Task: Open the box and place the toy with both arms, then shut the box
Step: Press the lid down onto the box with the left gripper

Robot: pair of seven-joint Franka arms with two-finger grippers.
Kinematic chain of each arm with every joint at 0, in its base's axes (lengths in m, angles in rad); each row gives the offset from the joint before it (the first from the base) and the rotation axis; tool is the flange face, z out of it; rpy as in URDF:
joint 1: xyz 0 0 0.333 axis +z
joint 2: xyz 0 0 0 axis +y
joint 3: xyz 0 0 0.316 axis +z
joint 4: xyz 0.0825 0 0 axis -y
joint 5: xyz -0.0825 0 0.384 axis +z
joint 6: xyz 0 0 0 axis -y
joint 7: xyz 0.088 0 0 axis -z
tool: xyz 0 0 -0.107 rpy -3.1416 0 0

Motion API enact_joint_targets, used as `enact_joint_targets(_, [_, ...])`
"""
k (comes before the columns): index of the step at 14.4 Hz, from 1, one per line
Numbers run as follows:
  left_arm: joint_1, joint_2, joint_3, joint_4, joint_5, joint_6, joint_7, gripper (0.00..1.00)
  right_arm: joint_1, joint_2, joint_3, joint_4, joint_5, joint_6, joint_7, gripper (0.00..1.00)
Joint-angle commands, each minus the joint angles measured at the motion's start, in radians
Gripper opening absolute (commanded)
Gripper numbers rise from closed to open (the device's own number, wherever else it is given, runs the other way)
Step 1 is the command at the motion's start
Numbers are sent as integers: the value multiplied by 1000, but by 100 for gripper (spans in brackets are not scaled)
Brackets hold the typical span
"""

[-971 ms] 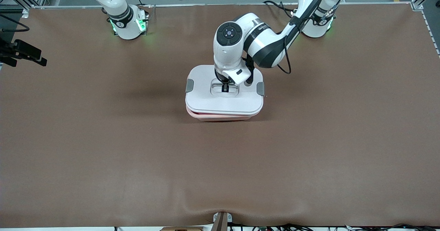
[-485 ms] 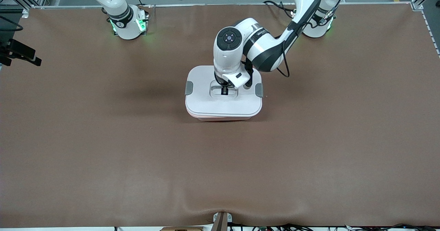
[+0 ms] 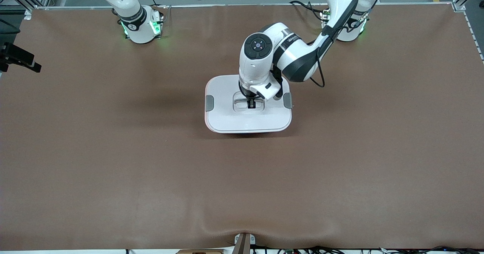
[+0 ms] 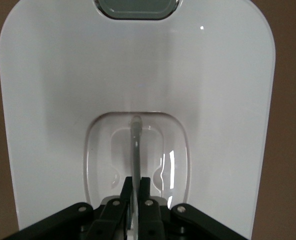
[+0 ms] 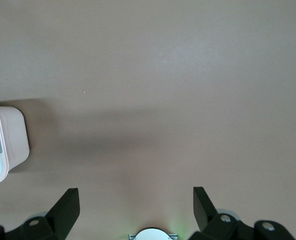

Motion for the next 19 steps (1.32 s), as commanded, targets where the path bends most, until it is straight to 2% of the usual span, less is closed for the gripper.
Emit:
enact_joint_targets(1, [-9, 14, 3, 10, 27, 21, -54, 0, -16, -5, 13, 9, 15, -14, -1, 100])
enact_joint_targets(11, [-60, 42, 3, 18, 49, 51, -99, 0, -22, -6, 11, 11, 13, -14, -1, 100])
enact_joint_targets(13, [-50, 42, 2, 9, 101, 52, -99, 0, -21, -6, 13, 11, 13, -14, -1, 100])
enact_joint_targets(19, [-41, 13, -8, -11, 102, 21, -67, 0, -22, -6, 11, 11, 13, -13, -1, 100])
